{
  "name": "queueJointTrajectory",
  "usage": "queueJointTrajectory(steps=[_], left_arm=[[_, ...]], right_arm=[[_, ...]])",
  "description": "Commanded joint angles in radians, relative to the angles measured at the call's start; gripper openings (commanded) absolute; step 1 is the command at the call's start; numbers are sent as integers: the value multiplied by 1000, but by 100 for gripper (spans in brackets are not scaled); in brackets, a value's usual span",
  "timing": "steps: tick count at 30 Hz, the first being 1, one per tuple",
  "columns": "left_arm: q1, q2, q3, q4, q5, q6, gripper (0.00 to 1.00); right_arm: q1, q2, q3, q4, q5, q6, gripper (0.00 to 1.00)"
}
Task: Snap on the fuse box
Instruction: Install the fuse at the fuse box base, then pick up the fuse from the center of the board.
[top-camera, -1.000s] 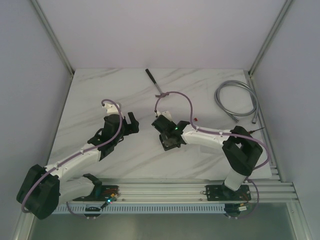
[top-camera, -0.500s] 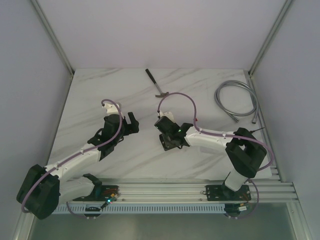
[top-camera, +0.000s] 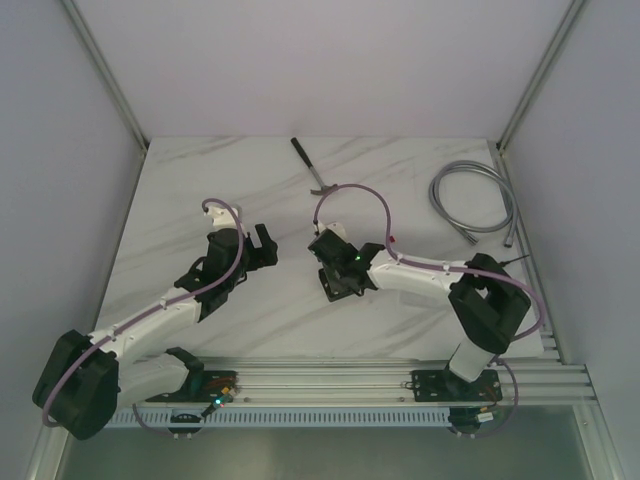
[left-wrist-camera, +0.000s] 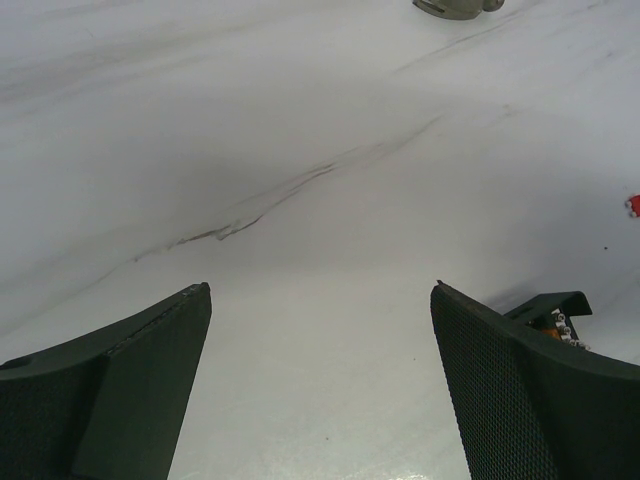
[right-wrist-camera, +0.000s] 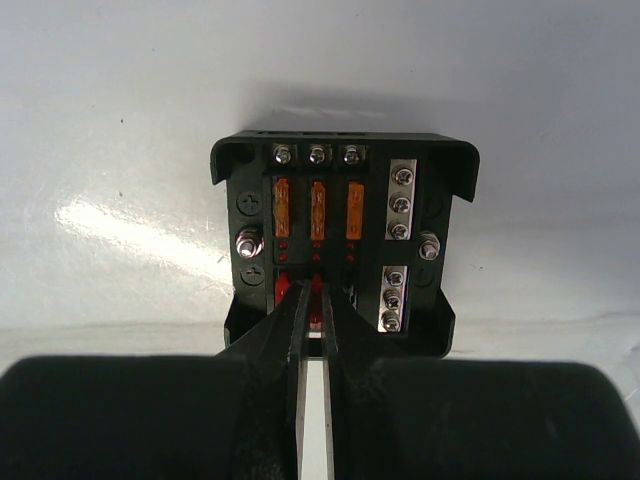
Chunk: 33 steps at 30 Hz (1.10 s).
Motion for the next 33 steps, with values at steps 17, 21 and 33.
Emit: queueJointTrajectory(steps=[17, 21, 33], left_arm=[[6, -34, -9, -12, -13, -13, 100], [6, -37, -11, -13, -14, -13, 100], [6, -33, -10, -13, -10, -11, 100]], right_arm=[[-13, -42, 101, -103, 37, -32, 23], [-20, -82, 129, -88, 38, -51, 40], [-290, -89, 70, -67, 65, -47, 48]])
